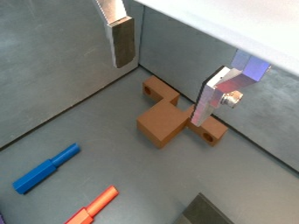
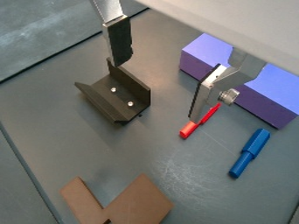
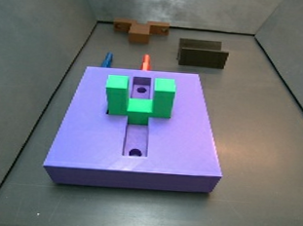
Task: Pick up the brown object. Move up. Place the brown object on the fixture. Regrasp the brown object. Move to above the board. Insert the brown object.
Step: Pick up the brown object.
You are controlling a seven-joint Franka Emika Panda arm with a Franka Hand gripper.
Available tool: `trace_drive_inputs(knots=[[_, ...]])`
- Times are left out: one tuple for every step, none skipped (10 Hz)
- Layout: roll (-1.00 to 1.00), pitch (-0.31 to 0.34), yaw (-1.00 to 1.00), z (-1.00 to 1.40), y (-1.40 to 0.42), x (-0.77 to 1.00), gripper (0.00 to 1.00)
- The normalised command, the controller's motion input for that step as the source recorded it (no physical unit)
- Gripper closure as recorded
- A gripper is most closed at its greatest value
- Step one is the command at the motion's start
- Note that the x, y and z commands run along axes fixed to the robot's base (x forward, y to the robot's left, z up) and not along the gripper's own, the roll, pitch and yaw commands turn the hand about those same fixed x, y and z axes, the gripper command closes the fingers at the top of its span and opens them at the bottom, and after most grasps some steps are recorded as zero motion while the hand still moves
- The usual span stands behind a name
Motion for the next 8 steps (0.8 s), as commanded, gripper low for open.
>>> trace_drive_inputs(knots=[[0.0, 0.036, 0.0, -0.03, 0.0, 0.0, 0.0], [-0.09, 0.0, 0.03, 0.0, 0.2, 0.0, 0.0], [-0.06, 0.0, 0.23, -0.22, 0.7, 0.04, 0.0], [0.0, 0.0, 0.0, -0.4, 0.79, 0.0, 0.0], [0.01, 0.0, 0.0, -0.41, 0.4, 0.0, 0.0], [0.09, -0.007, -0.05, -0.71, 0.0, 0.0, 0.0], [0.1, -0.074, -0.15, -0.85, 0.0, -0.14, 0.0], [0.1, -0.083, -0.21, -0.87, 0.0, -0.07, 0.0]])
